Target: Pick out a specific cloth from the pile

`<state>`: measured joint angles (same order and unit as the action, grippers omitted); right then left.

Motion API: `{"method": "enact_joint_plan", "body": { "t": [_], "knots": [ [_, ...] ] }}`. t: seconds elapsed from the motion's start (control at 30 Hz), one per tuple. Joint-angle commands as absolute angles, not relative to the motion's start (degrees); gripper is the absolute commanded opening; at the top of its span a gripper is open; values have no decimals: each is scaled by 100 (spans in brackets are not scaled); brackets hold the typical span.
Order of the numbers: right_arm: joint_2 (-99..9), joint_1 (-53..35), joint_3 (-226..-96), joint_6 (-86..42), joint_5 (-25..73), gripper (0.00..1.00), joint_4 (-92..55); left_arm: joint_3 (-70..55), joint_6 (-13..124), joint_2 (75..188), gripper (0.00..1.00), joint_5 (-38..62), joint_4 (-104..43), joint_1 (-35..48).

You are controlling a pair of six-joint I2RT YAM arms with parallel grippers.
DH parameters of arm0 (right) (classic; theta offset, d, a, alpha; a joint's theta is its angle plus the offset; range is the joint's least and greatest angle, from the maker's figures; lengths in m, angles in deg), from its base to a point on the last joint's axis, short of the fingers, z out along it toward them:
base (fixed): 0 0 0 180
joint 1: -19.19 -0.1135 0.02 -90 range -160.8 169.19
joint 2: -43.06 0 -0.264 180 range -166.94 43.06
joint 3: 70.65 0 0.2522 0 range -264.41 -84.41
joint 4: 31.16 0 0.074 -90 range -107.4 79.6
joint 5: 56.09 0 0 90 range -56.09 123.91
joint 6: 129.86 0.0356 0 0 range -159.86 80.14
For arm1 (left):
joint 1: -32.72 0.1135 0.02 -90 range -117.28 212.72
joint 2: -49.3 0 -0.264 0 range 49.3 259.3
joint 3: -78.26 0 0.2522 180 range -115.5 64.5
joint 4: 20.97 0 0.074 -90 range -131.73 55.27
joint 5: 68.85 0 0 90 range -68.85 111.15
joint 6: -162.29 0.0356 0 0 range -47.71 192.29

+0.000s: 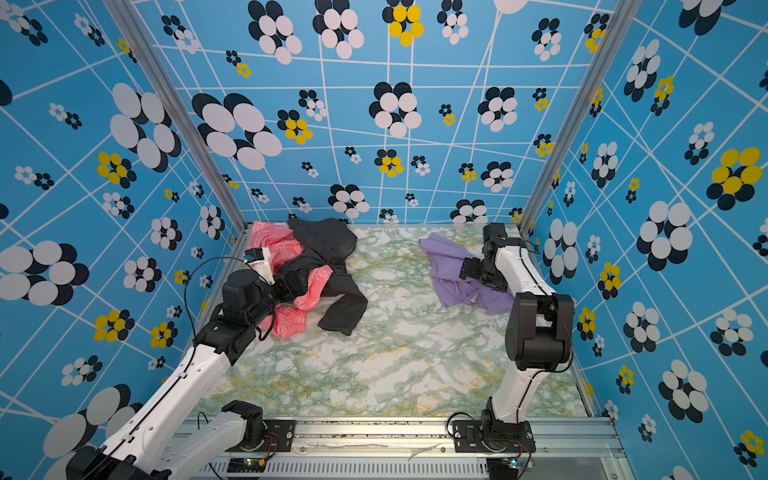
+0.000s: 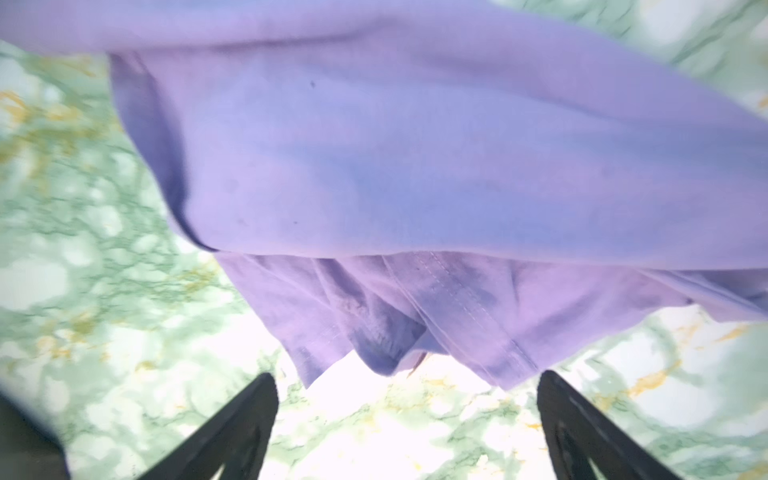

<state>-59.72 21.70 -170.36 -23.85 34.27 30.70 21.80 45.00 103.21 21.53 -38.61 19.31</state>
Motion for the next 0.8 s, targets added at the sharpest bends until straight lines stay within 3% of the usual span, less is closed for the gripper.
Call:
{"method": "enact_joint_plan", "body": {
  "t": [0.0,0.17,0.4,0.77],
  "knots": [
    [-5542,2132,-16909,-2252,3813,99,2877,2341,4670,10261,99,2493,-3979,2113],
    [-4705,2130,-16293,-2351,4208,99,1836,2432,4998,10490,99,2956,-3804,2305],
    [-3549,2130,-14252,-2705,4353,99,-874,2943,5769,11010,99,3670,-2640,2462],
    [-3267,2136,-11851,-3446,4142,99,-3956,3766,6503,11894,99,4292,-752,2630]
  ]
}}
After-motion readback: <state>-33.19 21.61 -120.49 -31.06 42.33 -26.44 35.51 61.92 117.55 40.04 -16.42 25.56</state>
